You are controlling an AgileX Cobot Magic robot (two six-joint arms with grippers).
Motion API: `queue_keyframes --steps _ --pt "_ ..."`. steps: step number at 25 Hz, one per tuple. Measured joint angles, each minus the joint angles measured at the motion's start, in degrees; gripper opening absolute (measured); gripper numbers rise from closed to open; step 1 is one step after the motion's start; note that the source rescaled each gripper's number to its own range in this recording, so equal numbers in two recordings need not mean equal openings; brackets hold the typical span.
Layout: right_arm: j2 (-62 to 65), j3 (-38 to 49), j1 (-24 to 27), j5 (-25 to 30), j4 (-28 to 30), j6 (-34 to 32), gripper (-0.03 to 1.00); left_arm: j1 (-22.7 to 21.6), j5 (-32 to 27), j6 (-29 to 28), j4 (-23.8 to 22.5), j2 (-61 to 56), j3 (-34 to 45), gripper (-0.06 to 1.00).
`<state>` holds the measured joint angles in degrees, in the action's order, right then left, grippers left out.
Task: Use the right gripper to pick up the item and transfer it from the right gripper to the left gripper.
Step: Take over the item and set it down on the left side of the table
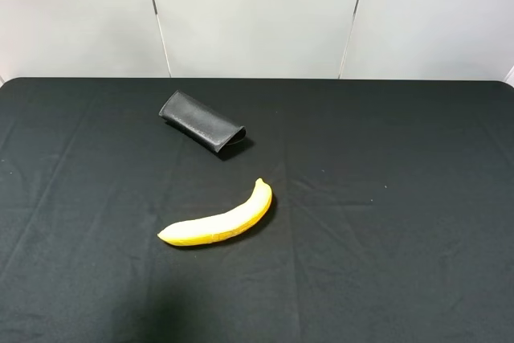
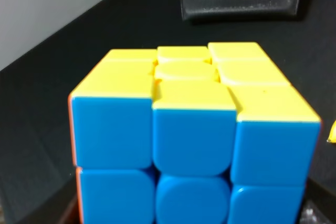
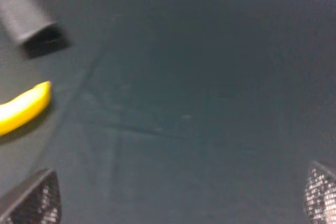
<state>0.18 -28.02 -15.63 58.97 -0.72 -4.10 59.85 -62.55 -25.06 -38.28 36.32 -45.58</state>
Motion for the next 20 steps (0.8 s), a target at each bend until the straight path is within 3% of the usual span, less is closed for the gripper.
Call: queue_keyframes --steps 5,9,13,20 --pt "0.00 0.00 11.68 0.00 0.00 0.00 1.00 0.00 -0.83 -1.33 -0.39 0.05 0.00 0.00" --pt "0.00 0.00 17.59 0.00 0.00 0.00 1.00 0.00 -3.08 -5.31 -4.06 0.10 0.02 0.00" --pt "0.00 0.00 19.63 0.00 0.00 0.00 1.00 0.00 -3.28 -7.76 -8.02 0.10 0.45 0.00" --pt "0.00 0.00 19.71 -0.02 0.00 0.00 1.00 0.00 -3.24 -8.26 -8.80 0.10 0.58 0.00"
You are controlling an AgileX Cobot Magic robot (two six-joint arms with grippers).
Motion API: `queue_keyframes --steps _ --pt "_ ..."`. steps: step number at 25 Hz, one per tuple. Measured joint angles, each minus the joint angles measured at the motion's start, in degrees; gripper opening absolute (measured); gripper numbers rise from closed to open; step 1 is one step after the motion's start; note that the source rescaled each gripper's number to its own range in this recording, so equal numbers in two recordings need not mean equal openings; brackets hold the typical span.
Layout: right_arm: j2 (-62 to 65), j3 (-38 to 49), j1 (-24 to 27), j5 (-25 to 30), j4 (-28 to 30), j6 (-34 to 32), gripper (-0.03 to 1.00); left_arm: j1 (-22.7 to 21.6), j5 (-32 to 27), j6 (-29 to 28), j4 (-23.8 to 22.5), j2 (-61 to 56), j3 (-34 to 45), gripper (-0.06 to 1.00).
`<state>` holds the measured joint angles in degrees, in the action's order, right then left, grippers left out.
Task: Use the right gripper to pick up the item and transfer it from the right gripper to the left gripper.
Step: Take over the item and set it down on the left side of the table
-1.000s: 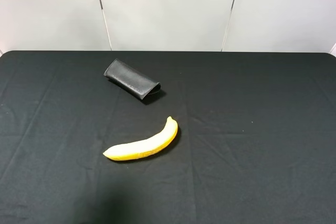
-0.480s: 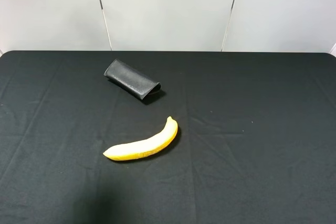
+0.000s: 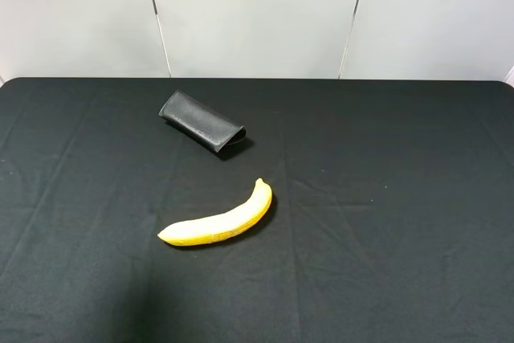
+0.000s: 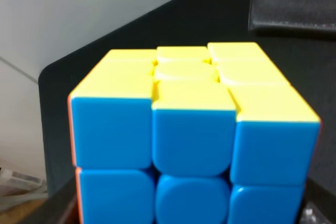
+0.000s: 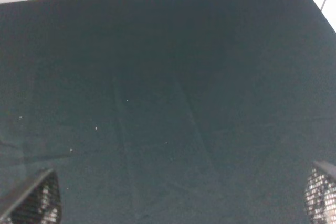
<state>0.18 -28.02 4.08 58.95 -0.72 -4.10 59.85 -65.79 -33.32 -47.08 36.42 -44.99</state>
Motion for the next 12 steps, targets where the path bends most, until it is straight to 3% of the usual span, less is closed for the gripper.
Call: queue_keyframes --steps 7,9,12 --pt "0.00 0.00 0.00 0.00 0.00 0.00 1.00 0.00 0.48 -0.04 1.06 0.00 0.00 0.00" --pt "0.00 0.00 0.00 0.00 0.00 0.00 1.00 0.00 1.88 0.32 3.45 0.00 0.00 0.00" --pt "0.00 0.00 0.00 0.00 0.00 0.00 1.00 0.00 6.07 5.26 11.13 0.00 0.00 0.00"
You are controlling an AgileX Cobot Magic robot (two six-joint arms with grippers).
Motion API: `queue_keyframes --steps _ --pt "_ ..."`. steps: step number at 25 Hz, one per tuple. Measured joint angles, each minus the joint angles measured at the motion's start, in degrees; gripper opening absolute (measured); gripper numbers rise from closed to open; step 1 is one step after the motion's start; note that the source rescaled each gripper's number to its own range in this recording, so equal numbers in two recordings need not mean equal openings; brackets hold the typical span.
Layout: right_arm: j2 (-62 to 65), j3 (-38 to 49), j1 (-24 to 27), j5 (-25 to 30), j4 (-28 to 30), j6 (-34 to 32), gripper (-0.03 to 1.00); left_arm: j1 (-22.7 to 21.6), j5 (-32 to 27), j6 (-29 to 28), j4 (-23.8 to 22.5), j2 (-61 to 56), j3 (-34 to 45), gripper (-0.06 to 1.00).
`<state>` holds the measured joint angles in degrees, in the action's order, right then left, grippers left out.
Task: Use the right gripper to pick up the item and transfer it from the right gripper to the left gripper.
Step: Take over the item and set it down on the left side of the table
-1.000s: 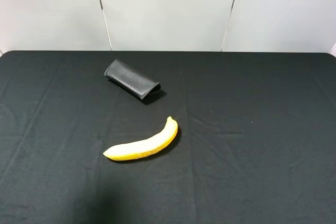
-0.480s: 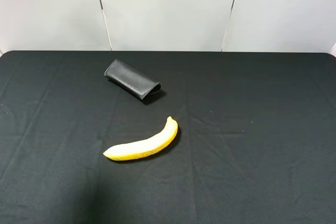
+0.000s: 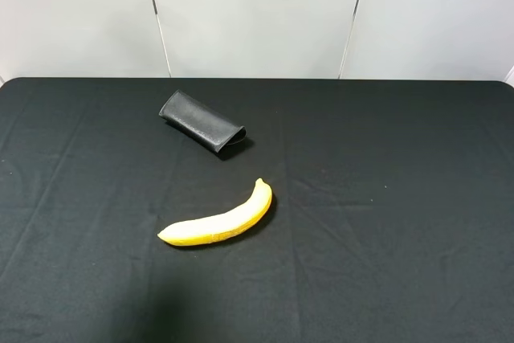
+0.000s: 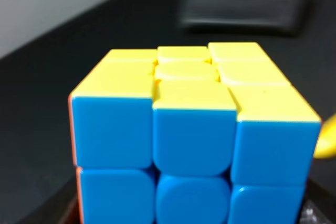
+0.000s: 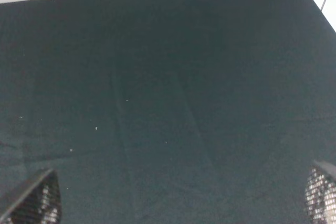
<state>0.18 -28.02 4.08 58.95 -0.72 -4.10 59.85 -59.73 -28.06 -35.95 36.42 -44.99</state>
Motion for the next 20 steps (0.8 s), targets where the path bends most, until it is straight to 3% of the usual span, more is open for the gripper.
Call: queue_keyframes --steps 4,7,9,12,20 --pt "0.00 0.00 0.00 0.00 0.00 0.00 1.00 0.00 6.13 10.18 9.09 0.00 0.00 0.00" --pt "0.00 0.00 0.00 0.00 0.00 0.00 1.00 -1.04 8.23 12.89 10.71 0.07 0.00 0.00" --pt "0.00 0.00 0.00 0.00 0.00 0.00 1.00 -4.19 9.07 13.94 11.49 0.07 0.00 0.00" --pt "0.00 0.00 0.00 0.00 0.00 0.00 1.00 -11.92 10.70 19.06 15.68 0.07 0.00 0.00" --pt "0.00 0.00 0.00 0.00 0.00 -0.11 1.00 -35.08 12.55 42.96 39.95 0.07 0.06 0.00"
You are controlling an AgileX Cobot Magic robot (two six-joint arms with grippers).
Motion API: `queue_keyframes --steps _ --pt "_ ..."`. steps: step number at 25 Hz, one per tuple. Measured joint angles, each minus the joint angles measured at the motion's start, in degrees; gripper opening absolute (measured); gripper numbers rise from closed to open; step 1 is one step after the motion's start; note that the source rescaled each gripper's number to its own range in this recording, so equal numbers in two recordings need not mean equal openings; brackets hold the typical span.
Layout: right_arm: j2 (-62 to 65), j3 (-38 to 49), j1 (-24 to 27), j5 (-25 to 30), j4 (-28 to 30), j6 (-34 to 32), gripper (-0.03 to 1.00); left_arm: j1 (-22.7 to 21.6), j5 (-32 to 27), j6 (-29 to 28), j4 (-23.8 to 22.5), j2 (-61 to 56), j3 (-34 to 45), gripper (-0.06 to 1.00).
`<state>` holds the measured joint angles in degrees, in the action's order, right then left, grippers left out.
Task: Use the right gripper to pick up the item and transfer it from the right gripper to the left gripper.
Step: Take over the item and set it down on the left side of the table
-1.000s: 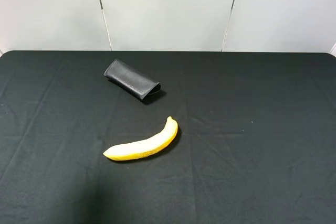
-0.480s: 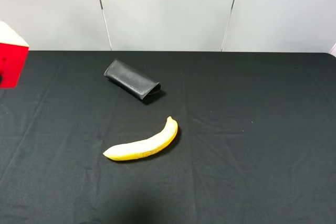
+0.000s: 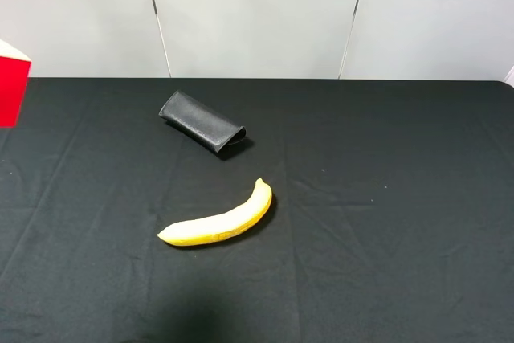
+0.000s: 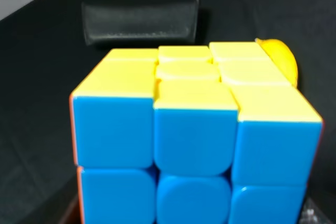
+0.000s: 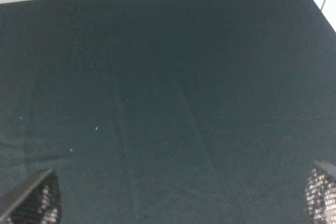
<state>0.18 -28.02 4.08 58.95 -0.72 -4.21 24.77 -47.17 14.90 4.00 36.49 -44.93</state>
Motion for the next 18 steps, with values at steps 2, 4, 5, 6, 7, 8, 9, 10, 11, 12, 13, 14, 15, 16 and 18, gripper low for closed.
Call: queue_keyframes --steps 2,4,5,6,7,8,9,10,11,12,13,14,15,16,18 --pt "0.00 0.00 0.00 0.00 0.00 0.00 1.00 -6.20 1.35 2.38 2.92 0.00 0.35 0.00" --pt "0.00 0.00 0.00 0.00 0.00 0.00 1.00 -11.15 2.98 3.34 3.92 0.00 1.50 0.00" --pt "0.00 0.00 0.00 0.00 0.00 -0.05 1.00 -13.33 4.17 3.50 3.98 0.00 2.32 0.00" --pt "0.00 0.00 0.00 0.00 0.00 -0.05 1.00 -15.17 5.54 3.55 3.98 0.00 3.14 0.00" --pt "0.00 0.00 0.00 0.00 0.00 -0.05 1.00 -16.42 6.82 3.62 3.98 0.00 4.27 0.00" --pt "0.00 0.00 0.00 0.00 0.00 -0.05 1.00 -17.66 8.51 3.62 3.85 0.00 5.52 0.00" --pt "0.00 0.00 0.00 0.00 0.00 -0.05 1.00 -18.64 10.10 3.62 3.60 0.00 6.84 0.00" --pt "0.00 0.00 0.00 0.00 0.00 -0.05 1.00 -19.32 11.49 3.62 3.38 0.00 7.99 0.00" --pt "0.00 0.00 0.00 0.00 0.00 -0.05 1.00 -20.04 13.06 3.62 3.24 0.11 9.39 0.00" --pt "0.00 0.00 0.00 0.00 0.00 -0.05 1.00 -20.70 14.32 3.62 3.24 0.46 10.69 0.00" --pt "0.00 0.00 0.00 0.00 0.00 -0.05 1.00 -21.36 15.36 3.62 3.24 0.99 11.63 0.00" --pt "0.00 0.00 0.00 0.00 0.00 -0.05 1.00 -21.85 16.24 3.25 3.24 1.93 12.60 0.00" --pt "0.00 0.00 0.00 0.00 0.00 -0.05 1.00 -22.30 17.07 2.63 3.18 3.11 13.21 0.00" --pt "0.00 0.00 0.00 0.00 0.00 -0.05 1.00 -22.67 17.99 2.24 3.02 4.40 13.48 0.00" --pt "0.00 0.00 0.00 0.00 0.00 -0.05 1.00 -22.82 19.25 1.87 2.96 5.74 13.49 0.00"
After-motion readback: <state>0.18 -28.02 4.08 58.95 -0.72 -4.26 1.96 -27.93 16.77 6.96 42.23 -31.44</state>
